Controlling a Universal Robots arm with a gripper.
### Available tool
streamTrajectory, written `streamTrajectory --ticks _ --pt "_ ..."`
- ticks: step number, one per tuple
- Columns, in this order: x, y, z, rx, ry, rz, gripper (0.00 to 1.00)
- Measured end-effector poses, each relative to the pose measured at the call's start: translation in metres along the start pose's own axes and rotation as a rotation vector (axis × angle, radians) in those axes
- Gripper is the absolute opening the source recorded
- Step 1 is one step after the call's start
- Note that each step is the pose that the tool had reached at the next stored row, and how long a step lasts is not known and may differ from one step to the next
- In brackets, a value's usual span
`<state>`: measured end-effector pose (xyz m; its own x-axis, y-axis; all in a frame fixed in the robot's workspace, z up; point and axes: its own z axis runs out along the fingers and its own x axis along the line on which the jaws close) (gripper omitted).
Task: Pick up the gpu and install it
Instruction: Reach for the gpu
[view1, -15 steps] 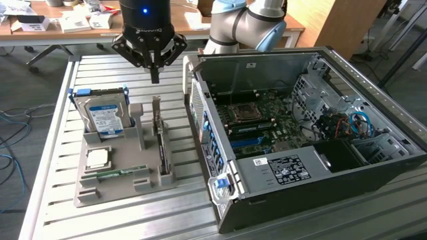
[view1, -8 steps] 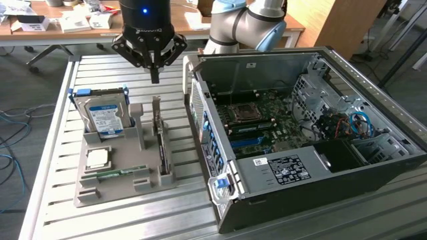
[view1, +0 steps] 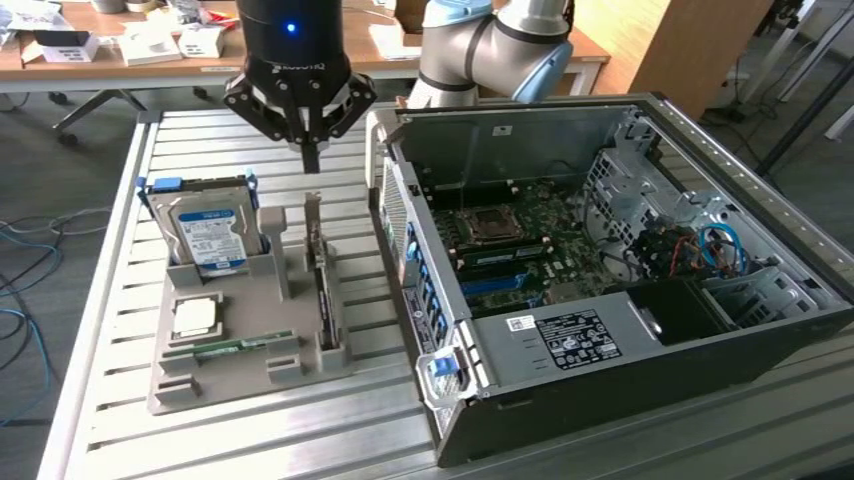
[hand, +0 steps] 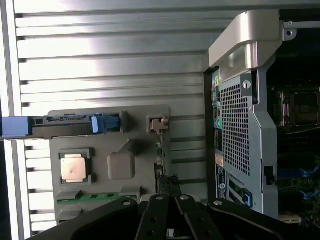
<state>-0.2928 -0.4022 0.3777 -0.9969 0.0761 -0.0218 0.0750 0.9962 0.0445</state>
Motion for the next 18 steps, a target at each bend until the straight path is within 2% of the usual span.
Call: streamTrajectory --ticks 18 --pt "-0.001 -0.0274 -0.0012 0.0004 0.0000 0.000 0.11"
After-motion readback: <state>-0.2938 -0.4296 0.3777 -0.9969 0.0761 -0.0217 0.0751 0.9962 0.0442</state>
